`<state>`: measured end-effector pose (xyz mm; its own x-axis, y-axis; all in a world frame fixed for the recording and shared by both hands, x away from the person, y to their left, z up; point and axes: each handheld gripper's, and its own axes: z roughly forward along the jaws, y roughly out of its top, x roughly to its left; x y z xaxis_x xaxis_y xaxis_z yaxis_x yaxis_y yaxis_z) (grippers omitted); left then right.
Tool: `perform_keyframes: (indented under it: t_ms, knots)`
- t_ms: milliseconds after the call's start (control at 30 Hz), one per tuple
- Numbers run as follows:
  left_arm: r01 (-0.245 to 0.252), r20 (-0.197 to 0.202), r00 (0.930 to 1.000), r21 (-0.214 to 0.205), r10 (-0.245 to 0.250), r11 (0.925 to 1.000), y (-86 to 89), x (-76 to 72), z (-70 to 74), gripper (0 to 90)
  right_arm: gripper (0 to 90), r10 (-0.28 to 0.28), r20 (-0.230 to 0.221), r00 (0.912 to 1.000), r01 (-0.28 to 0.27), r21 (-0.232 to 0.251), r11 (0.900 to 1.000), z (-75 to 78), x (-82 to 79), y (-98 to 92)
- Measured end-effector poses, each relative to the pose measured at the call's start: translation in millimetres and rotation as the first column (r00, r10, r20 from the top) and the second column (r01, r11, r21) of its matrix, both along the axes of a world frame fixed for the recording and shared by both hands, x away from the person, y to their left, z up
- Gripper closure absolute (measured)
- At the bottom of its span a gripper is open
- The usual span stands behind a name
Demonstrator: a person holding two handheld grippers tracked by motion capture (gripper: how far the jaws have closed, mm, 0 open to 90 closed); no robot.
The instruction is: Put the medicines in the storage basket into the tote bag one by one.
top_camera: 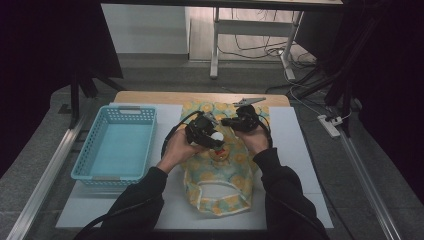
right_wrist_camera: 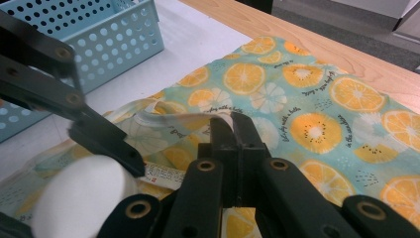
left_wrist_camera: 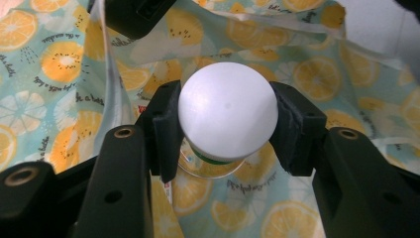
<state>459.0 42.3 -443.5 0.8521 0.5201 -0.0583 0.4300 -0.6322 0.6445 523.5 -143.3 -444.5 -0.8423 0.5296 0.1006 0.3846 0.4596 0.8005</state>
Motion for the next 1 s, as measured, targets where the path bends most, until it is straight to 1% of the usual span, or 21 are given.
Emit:
perform_keyframes:
  t_ms: [233,367,600,667,767,800,900,1000]
  knots:
    - [-0.006,-0.002,1.0000,0.012,0.006,0.9999,-5.8,4.3,-12.7,50.1,90.0,0.003,0.002,1.0000,-0.003,-0.003,1.0000,-0.6,-1.3,1.9]
    - [-0.004,0.005,1.0000,0.016,0.004,0.9999,-9.4,4.9,-16.8,50.1,90.0,0.004,0.002,1.0000,-0.004,-0.003,1.0000,-0.8,-1.4,2.0]
    - [0.004,0.012,0.9999,0.043,-0.004,0.9990,-15.4,6.5,-22.7,50.0,90.0,0.003,0.000,1.0000,-0.003,-0.003,1.0000,-2.1,-1.7,1.7]
    - [0.003,0.005,1.0000,0.036,-0.003,0.9993,-16.3,7.2,-24.6,50.0,90.0,0.003,-0.001,1.0000,-0.003,-0.003,1.0000,-2.5,-1.8,1.6]
    - [-0.001,0.011,0.9999,0.057,0.000,0.9984,-17.8,7.8,-27.5,50.0,90.0,0.003,0.000,1.0000,-0.003,-0.001,1.0000,-3.0,-1.7,0.8]
    - [0.002,0.016,0.9999,0.055,-0.003,0.9985,-17.8,7.8,-28.7,50.0,90.0,0.002,-0.001,1.0000,-0.002,-0.001,1.0000,-3.1,-1.7,0.4]
    - [0.003,0.014,0.9999,0.047,-0.003,0.9989,-17.2,8.5,-29.6,49.8,90.0,0.001,0.000,1.0000,-0.001,0.001,1.0000,-3.7,-1.5,-0.9]
    - [-0.002,0.015,0.9999,0.050,0.001,0.9987,-17.7,9.0,-29.7,48.9,90.0,0.000,-0.001,1.0000,0.000,0.002,1.0000,-4.2,-1.3,-2.2]
